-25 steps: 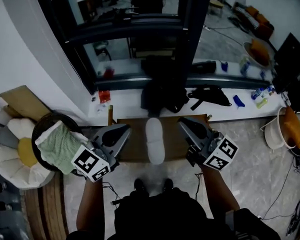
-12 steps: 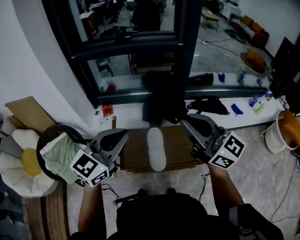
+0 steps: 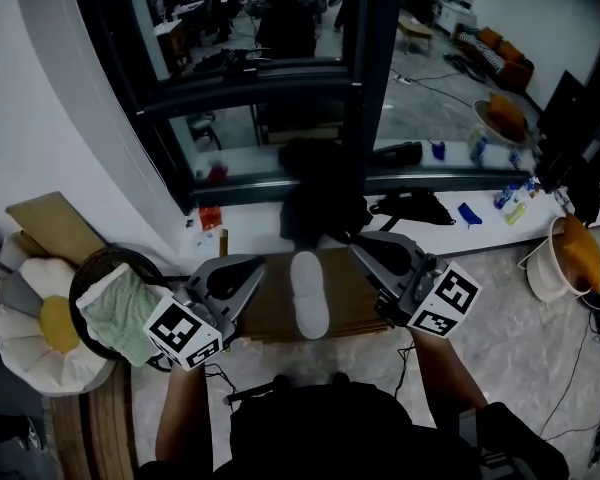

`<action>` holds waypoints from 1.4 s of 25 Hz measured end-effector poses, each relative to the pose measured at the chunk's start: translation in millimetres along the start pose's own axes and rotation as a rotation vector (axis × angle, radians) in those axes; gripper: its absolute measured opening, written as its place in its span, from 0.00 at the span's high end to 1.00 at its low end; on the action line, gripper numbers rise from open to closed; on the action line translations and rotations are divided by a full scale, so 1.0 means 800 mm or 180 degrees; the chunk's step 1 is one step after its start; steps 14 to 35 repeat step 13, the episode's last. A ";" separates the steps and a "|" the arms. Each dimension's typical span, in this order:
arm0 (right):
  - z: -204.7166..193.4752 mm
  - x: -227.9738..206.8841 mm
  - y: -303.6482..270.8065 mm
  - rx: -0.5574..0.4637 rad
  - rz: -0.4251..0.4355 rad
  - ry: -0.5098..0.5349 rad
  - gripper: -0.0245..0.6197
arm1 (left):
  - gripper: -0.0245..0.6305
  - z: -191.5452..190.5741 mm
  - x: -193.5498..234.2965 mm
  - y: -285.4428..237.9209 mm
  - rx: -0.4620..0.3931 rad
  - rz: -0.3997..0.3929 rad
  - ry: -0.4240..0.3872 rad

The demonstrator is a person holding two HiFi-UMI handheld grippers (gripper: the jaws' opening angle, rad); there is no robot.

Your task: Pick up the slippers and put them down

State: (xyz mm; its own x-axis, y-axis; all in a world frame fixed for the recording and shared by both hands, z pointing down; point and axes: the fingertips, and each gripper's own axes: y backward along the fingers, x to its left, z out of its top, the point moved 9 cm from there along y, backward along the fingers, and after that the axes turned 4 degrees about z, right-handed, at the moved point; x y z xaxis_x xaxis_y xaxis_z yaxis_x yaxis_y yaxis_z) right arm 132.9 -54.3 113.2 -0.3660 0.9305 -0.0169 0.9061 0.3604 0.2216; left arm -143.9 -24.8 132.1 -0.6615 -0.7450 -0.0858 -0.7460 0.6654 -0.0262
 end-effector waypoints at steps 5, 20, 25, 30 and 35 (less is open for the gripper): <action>0.000 0.000 -0.004 0.0023 0.0048 0.0005 0.91 | 0.94 -0.001 0.002 -0.001 0.0001 0.0000 0.0009; -0.017 -0.001 -0.012 0.0054 0.0115 -0.0079 0.92 | 0.94 -0.011 0.004 -0.006 0.0008 -0.0067 -0.0002; -0.017 -0.001 -0.012 0.0054 0.0115 -0.0079 0.92 | 0.94 -0.011 0.004 -0.006 0.0008 -0.0067 -0.0002; -0.017 -0.001 -0.012 0.0054 0.0115 -0.0079 0.92 | 0.94 -0.011 0.004 -0.006 0.0008 -0.0067 -0.0002; -0.017 -0.001 -0.012 0.0054 0.0115 -0.0079 0.92 | 0.94 -0.011 0.004 -0.006 0.0008 -0.0067 -0.0002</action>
